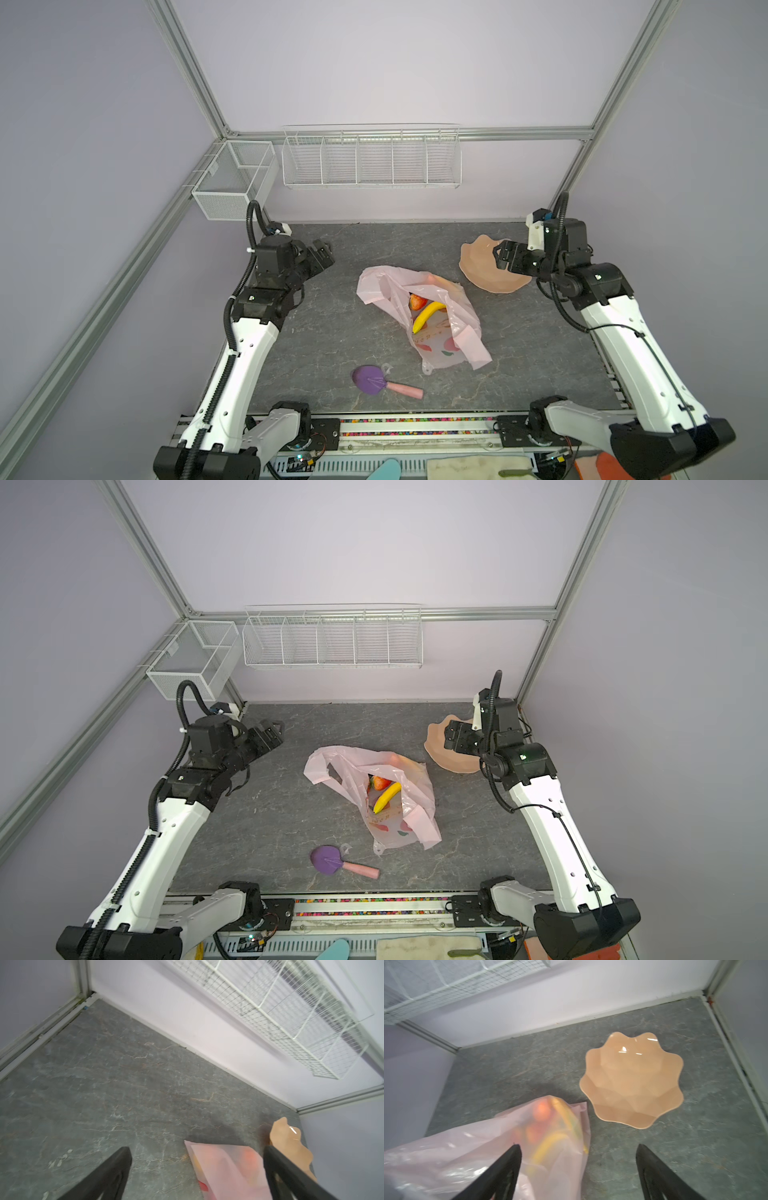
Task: Place the fruits into the plastic bag
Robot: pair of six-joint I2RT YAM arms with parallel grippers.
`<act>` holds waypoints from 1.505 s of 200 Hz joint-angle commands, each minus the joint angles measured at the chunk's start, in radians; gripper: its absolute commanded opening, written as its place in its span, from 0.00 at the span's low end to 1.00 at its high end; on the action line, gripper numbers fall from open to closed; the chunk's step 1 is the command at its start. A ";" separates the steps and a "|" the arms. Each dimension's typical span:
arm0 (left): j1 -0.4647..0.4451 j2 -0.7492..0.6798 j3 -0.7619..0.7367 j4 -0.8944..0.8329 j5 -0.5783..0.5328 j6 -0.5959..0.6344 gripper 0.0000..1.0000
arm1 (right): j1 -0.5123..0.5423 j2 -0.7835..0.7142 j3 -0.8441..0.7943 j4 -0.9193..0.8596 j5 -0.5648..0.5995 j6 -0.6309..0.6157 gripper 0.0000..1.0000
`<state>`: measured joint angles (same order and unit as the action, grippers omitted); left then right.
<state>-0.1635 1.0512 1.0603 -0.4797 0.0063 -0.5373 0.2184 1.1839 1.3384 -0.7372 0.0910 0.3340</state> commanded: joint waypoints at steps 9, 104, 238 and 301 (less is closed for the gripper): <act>0.013 -0.047 -0.221 0.258 -0.242 0.066 0.99 | -0.086 0.003 -0.225 0.249 0.165 -0.162 0.89; 0.116 0.106 -0.766 1.124 -0.295 0.413 0.99 | -0.206 0.235 -0.758 1.152 0.148 -0.293 0.88; 0.138 0.490 -0.688 1.409 -0.096 0.533 0.98 | -0.158 0.347 -0.991 1.671 0.200 -0.369 0.89; 0.142 0.492 -0.659 1.355 -0.105 0.519 0.99 | -0.182 0.351 -0.976 1.654 0.196 -0.339 0.89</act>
<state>-0.0292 1.5318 0.3824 0.8871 -0.1070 -0.0296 0.0399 1.5402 0.3538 0.9062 0.2729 -0.0166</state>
